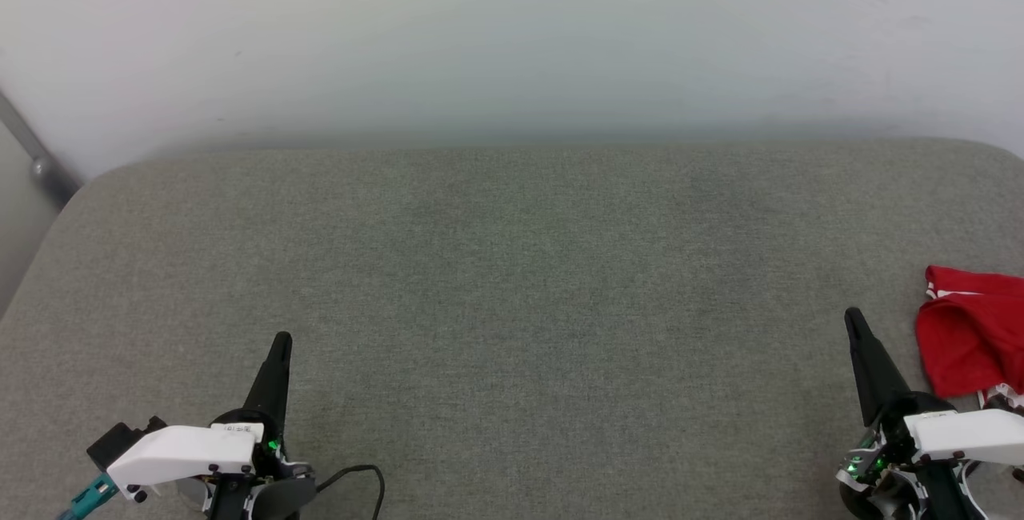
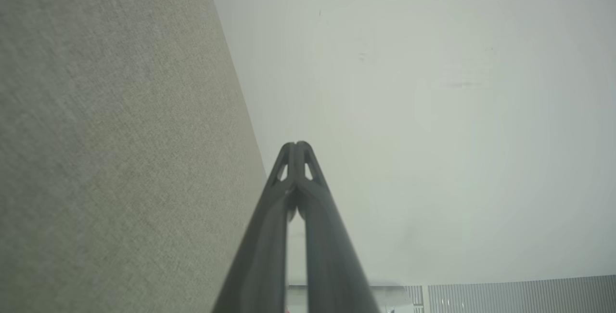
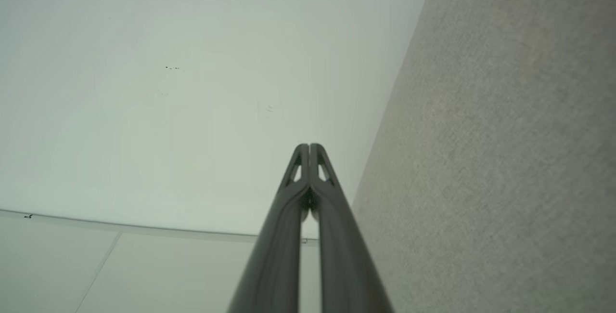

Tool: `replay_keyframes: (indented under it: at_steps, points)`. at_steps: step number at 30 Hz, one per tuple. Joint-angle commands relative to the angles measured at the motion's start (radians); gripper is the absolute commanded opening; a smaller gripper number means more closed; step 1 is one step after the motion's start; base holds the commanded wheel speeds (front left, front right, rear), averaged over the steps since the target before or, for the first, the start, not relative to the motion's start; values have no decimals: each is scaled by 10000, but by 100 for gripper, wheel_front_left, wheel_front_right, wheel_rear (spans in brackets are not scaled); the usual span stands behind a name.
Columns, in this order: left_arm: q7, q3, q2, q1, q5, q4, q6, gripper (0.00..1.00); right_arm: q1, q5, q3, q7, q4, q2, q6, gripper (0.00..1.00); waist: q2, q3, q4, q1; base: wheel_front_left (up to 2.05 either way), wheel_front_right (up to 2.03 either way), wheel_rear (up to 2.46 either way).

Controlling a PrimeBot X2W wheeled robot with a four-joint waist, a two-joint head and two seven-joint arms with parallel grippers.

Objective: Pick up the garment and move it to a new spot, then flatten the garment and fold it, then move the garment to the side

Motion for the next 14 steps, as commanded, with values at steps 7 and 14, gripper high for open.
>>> replay_keyframes:
  at_steps: [7, 14]
  points:
    - [188, 194, -89, -223, -559, 44, -185, 0, -291, 650, -64, 45, 155, 8, -1, 0, 0, 34, 20, 0, 0, 0, 0]
    - [299, 318, -163, -241, -946, 79, -262, 0, -366, 1131, -100, 83, 282, 24, -2, 0, 0, 65, 37, 0, 0, 0, 0]
